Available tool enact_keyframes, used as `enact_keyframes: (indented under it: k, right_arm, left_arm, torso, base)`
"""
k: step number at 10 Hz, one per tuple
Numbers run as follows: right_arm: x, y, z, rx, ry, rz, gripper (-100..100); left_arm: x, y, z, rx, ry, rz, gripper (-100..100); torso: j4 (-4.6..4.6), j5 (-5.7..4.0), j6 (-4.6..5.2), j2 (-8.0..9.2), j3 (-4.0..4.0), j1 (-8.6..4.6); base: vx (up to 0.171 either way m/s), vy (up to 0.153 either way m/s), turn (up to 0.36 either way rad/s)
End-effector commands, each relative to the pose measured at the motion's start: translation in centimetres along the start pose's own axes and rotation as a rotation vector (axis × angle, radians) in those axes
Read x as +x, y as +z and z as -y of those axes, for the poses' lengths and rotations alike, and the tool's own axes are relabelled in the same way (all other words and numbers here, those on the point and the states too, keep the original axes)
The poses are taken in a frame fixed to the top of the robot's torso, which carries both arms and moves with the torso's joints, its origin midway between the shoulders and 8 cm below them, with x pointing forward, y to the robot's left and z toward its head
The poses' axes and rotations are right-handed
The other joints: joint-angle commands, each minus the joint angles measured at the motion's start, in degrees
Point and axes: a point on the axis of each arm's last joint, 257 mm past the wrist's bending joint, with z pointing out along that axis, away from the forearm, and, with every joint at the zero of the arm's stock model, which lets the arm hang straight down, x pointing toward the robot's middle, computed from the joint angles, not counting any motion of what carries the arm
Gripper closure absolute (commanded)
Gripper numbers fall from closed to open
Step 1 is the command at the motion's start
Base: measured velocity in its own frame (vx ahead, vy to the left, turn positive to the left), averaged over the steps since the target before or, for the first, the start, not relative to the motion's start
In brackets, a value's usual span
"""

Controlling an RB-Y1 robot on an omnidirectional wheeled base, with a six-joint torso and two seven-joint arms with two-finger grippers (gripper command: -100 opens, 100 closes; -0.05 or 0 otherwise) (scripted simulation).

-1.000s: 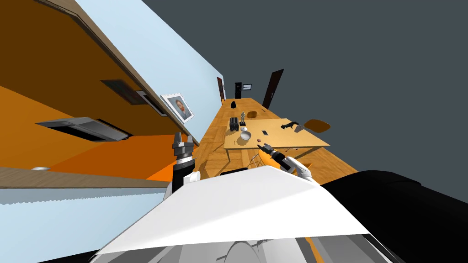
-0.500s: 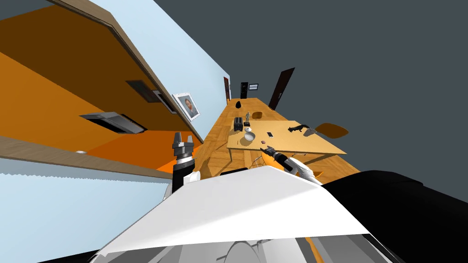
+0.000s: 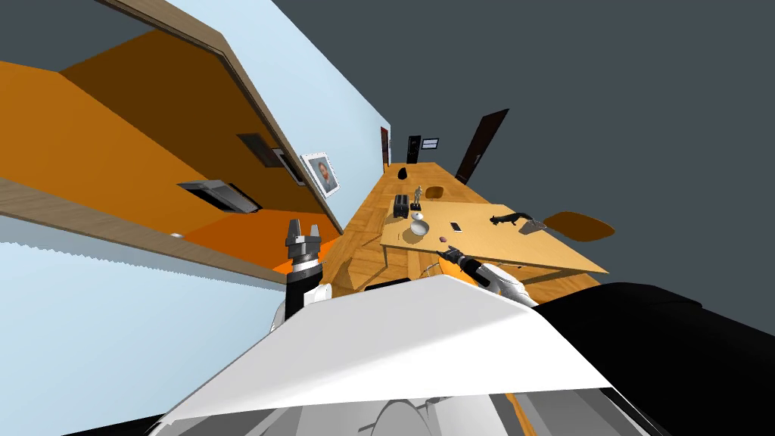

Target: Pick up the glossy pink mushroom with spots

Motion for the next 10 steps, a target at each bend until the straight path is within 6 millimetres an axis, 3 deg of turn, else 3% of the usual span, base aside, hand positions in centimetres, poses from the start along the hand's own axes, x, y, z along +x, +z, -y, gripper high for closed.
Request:
enact_keyframes:
  k: [1, 2, 5, 8, 10]
  right_arm:
    - [2.1, -0.4, 1.3, 0.021, -0.034, -0.048, -100]
    - [2.3, -0.5, 1.4, 0.024, -0.033, -0.052, -100]
    - [6.5, -1.9, 4.8, 0.063, -0.172, -0.171, -100]
    - [9.2, -3.2, 6.8, 0.087, -0.232, -0.247, -100]
    - [10.1, -3.7, 7.9, 0.092, -0.298, -0.283, -100]
  left_arm:
    - [0.0, 0.0, 0.0, 0.0, 0.0, 0.0, 0]
    - [0.0, 0.0, 0.0, 0.0, 0.0, 0.0, 0]
    - [0.0, 0.0, 0.0, 0.0, 0.0, 0.0, 0]
    - [0.0, 0.0, 0.0, 0.0, 0.0, 0.0, 0]
    - [0.0, 0.0, 0.0, 0.0, 0.0, 0.0, 0]
  torso:
    - [0.0, 0.0, 0.0, 0.0, 0.0, 0.0]
    - [0.0, -0.01, 0.05, 0.01, 0.0, -0.01]
    - [-0.01, -0.01, 0.06, 0.01, 0.0, -0.02]
    - [-0.01, -0.01, 0.0, -0.04, -0.02, -0.03]
    - [0.0, -0.01, 0.08, 0.02, 0.01, -0.01]
  base:
    - [0.014, -0.005, 0.156]
    - [0.008, -0.005, -0.009]
    - [0.016, -0.003, 0.244]
    - [0.021, -0.009, 0.18]
    - [0.009, -0.003, 0.115]
